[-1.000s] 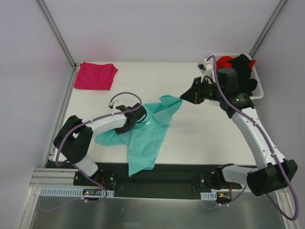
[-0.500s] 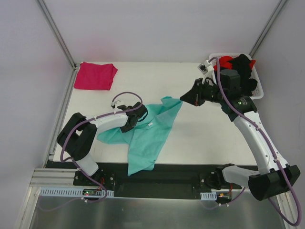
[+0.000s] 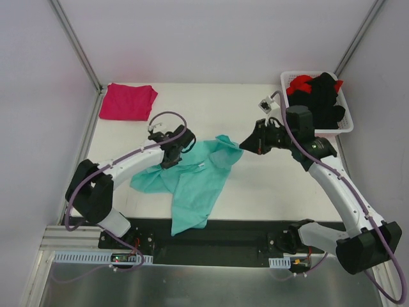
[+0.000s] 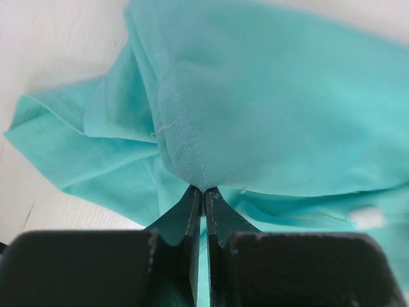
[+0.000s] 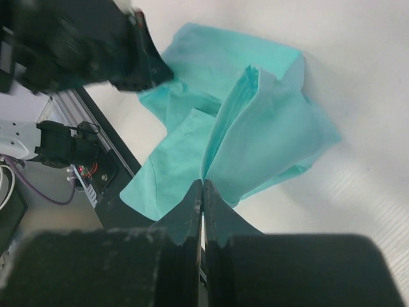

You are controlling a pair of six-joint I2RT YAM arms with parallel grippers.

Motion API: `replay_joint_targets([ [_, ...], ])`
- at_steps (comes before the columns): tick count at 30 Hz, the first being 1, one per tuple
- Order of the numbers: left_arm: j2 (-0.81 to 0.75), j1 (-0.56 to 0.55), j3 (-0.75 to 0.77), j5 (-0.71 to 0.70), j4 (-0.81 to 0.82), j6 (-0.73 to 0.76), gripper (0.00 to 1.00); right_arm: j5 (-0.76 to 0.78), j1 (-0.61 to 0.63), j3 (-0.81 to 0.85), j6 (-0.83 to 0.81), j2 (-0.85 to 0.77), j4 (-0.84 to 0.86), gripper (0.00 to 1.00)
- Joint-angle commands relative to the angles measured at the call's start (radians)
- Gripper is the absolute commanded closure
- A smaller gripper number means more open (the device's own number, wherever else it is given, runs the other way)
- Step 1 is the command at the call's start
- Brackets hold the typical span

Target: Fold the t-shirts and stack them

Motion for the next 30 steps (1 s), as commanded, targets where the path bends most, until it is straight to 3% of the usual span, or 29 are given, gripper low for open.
replay_joint_targets([
  [1,-0.114,0.027,0.191,0.004,-0.170,0.128,1.00,0.066,0.022,-0.062,-0.009,-0.078,0.006,0.99],
  [11,-0.322,0.032,0.637,-0.058,-0.504,0.240,1.00,0.144,0.026,-0.019,-0.030,-0.206,-0.125,0.99],
  [18,-0.428,0.036,0.702,-0.123,-0.655,0.217,1.00,0.302,0.023,0.045,-0.030,-0.256,-0.163,0.99],
  [24,-0.448,0.045,0.722,-0.120,-0.676,0.245,1.00,0.229,-0.020,0.284,-0.046,-0.112,-0.235,0.99],
  [30,-0.392,0.062,0.888,-0.130,-0.693,0.315,1.00,0.136,-0.056,0.680,-0.049,0.077,-0.347,0.99],
])
